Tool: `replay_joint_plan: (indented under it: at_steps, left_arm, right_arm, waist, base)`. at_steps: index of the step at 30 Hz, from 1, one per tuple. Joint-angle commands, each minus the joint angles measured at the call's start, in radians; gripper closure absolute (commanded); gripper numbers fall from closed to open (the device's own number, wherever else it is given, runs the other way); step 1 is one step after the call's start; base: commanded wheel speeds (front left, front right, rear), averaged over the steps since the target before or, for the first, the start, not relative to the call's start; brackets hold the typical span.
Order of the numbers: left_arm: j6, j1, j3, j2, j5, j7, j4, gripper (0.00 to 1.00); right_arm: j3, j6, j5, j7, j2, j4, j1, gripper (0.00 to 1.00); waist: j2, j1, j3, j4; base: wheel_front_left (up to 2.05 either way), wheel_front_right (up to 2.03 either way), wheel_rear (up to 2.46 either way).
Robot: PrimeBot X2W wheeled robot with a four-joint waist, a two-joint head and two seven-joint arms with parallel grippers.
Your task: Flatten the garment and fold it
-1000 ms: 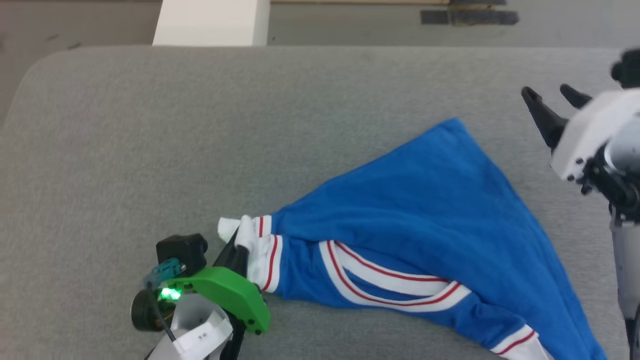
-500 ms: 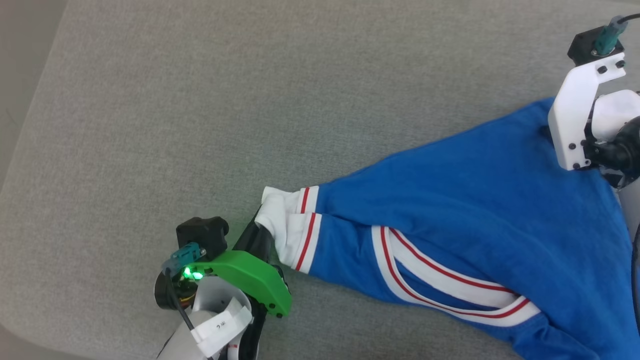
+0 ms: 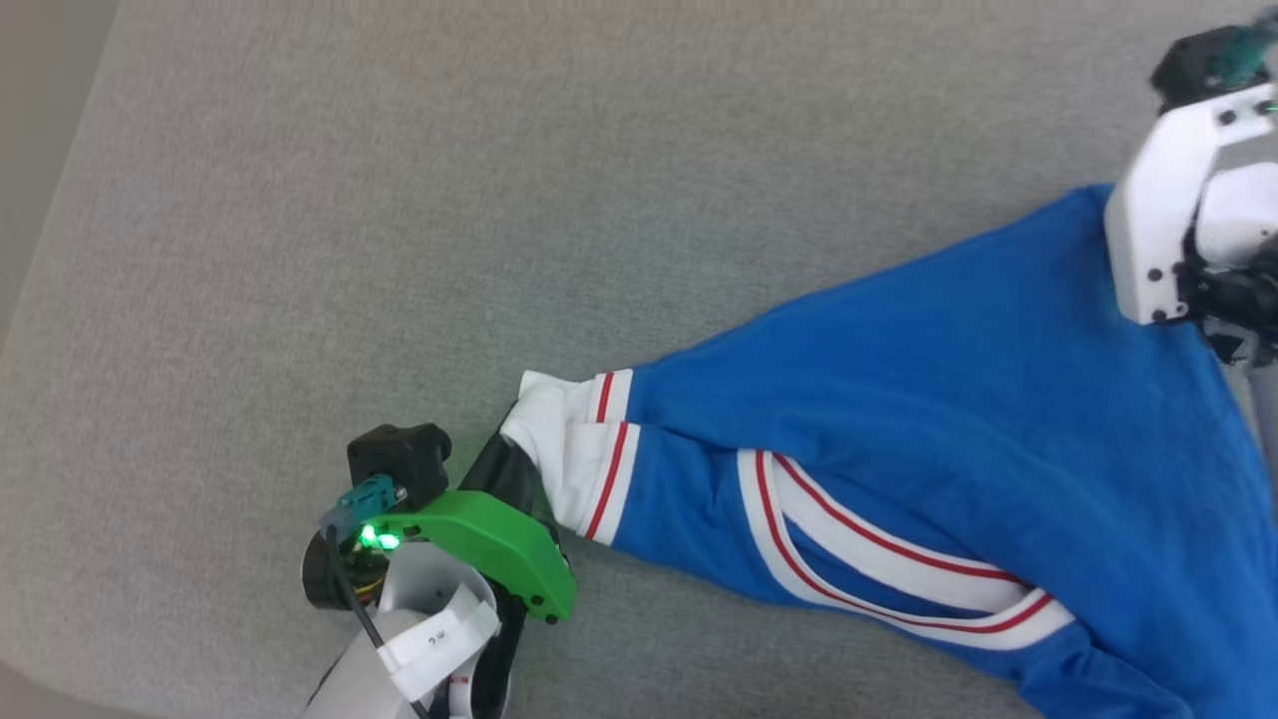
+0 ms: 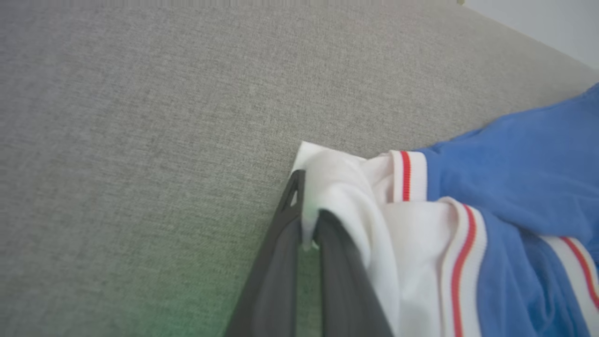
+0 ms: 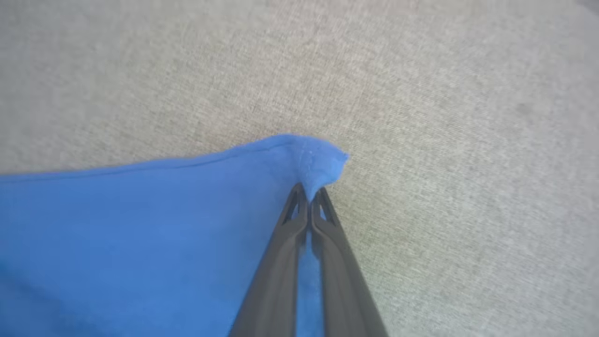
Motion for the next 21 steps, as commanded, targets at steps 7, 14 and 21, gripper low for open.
replay_joint_plan:
  at_steps: [7, 14, 21]
  left_arm:
    - [0.003, 0.026, 0.015, 0.031, -0.02, 0.007, 0.014, 1.0]
    - [0.021, 0.099, 0.03, 0.054, -0.041, 0.018, 0.007, 1.0]
    - [0.028, 0.164, 0.037, 0.059, -0.069, 0.02, 0.002, 1.0]
  right_arm:
    - [-0.118, -0.001, 0.079, -0.149, 0.004, -0.126, 0.112, 1.0]
    - [-0.253, -0.001, 0.176, -0.122, 0.04, -0.334, 0.417, 1.0]
    - [-0.354, -0.001, 0.241, -0.02, 0.129, -0.473, 0.76, 1.0]
  waist:
    - [0.0, -0.0001, -0.164, -0.083]
    - [0.0, -0.0001, -0.283, -0.171]
    - [0.0, -0.0001, -0.348, -0.222]
  base:
    - [0.0, 0.0, 0.0]
    - [0.0, 0.0, 0.0]
    - [0.0, 0.0, 0.0]
